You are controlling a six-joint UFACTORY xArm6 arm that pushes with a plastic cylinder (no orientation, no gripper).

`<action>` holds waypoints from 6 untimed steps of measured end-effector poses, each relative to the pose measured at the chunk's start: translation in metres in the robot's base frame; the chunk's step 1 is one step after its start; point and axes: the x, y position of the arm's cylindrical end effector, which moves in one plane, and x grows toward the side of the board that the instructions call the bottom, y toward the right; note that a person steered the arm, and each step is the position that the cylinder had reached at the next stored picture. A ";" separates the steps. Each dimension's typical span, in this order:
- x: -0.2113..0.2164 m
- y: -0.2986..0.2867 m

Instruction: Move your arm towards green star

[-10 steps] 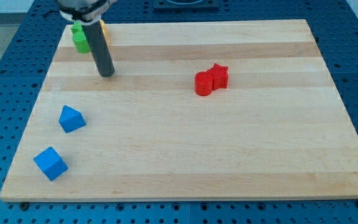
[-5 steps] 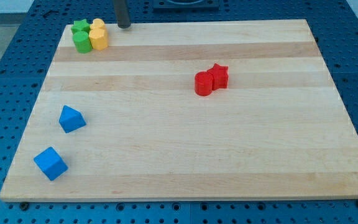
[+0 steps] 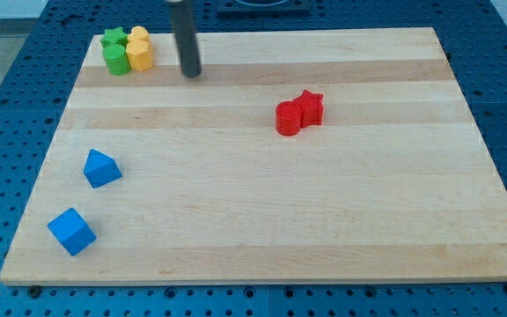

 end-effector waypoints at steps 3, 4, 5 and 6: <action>0.008 -0.166; -0.025 -0.166; -0.085 -0.166; -0.111 -0.166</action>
